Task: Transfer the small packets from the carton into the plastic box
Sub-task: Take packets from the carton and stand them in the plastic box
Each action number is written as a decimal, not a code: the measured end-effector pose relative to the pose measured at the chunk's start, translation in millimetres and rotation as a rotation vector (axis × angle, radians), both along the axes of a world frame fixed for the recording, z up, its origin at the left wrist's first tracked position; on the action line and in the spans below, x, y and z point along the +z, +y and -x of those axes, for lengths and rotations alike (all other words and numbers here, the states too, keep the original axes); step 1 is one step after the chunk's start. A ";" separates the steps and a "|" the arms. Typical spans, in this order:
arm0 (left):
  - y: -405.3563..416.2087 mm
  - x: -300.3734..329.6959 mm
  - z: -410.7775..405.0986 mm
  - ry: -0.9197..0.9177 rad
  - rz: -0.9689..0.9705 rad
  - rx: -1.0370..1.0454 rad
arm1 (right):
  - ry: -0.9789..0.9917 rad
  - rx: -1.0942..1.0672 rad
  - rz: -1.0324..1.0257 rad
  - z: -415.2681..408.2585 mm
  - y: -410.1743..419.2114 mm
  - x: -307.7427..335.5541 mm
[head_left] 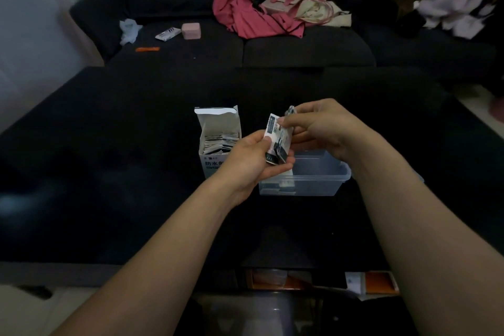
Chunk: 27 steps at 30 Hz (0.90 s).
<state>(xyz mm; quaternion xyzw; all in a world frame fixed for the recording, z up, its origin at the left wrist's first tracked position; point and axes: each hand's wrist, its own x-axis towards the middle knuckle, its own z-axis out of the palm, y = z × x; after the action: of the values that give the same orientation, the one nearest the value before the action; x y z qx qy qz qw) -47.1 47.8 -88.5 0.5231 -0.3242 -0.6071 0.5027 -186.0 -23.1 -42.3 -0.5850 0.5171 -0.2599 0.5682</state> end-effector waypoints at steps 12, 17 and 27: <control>-1.8 -5.2 -4.0 -0.345 0.122 0.127 | 0.317 -0.136 0.075 15.4 -16.9 -15.6; 0.5 -4.2 -3.9 -0.459 0.175 0.080 | 0.714 -0.072 0.127 1.4 -26.1 -47.8; -0.2 -6.1 -2.3 -0.501 0.186 0.052 | 1.017 0.096 0.144 -8.7 -31.7 -77.7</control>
<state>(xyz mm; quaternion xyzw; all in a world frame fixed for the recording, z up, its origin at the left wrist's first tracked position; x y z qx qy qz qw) -44.8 47.5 -94.7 0.6168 -0.4795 -0.4132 0.4679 -177.3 -54.9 -120.0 -0.6981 0.6814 0.0486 0.2146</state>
